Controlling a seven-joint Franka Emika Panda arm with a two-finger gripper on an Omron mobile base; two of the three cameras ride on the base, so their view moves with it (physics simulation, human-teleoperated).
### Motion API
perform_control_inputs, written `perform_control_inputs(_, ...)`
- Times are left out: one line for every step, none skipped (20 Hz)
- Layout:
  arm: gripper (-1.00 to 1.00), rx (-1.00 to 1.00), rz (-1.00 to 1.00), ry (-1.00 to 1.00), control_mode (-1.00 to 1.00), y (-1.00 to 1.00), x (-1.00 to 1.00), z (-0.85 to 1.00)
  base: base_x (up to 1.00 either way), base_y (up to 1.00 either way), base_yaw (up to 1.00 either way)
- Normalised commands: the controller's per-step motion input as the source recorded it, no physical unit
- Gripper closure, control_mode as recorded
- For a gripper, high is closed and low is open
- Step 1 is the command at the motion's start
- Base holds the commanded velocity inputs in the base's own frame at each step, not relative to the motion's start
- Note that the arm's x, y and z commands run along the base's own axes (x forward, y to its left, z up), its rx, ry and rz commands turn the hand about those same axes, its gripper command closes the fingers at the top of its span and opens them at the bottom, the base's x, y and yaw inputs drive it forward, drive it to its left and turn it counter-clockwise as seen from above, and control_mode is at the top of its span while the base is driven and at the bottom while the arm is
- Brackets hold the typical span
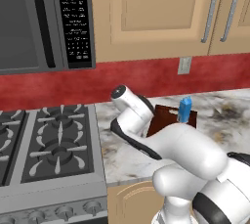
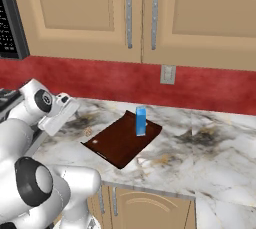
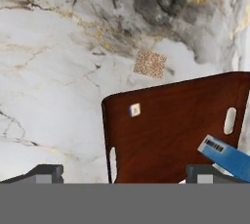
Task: Take out the milk from the fridge and place it on the tray on the counter. Then take the sugar cube near the tray and place it in the tray.
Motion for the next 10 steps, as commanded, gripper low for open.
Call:
perform_control_inputs(-1.0,0.0,0.04,0.0,-1.0,-0.25,0.03,-0.09,0.0,0.0,0.0)
perform_control_inputs(-1.0,0.0,0.03,0.0,-1.0,-0.26,0.15,-0.04,0.0,0.0,0.0)
perform_control_inputs(-1.0,0.0,0.03,0.0,-1.0,-0.32,0.21,-0.05,0.0,0.0,0.0)
perform_control_inputs(-1.0,0.01,0.0,0.0,-1.0,-0.28,0.21,0.0,0.0,0.0,0.0)
perform_control_inputs(-1.0,0.0,0.0,-0.06,-1.0,0.16,0.0,-0.04,0.0,0.0,0.0)
perform_control_inputs(-1.0,0.0,0.0,0.0,-1.0,0.0,0.04,0.0,0.0,0.0,0.0)
perform_control_inputs(-1.0,0.01,0.0,0.06,-1.0,0.0,0.14,0.0,0.0,0.0,0.0)
perform_control_inputs(-1.0,0.07,0.0,0.03,-1.0,0.0,0.04,0.0,0.0,0.0,0.0)
perform_control_inputs(-1.0,0.11,-0.04,0.05,-1.0,0.0,0.15,0.0,0.0,0.0,0.0)
perform_control_inputs(-1.0,0.15,-0.06,0.03,-1.0,0.0,0.04,-0.04,0.0,0.0,0.0)
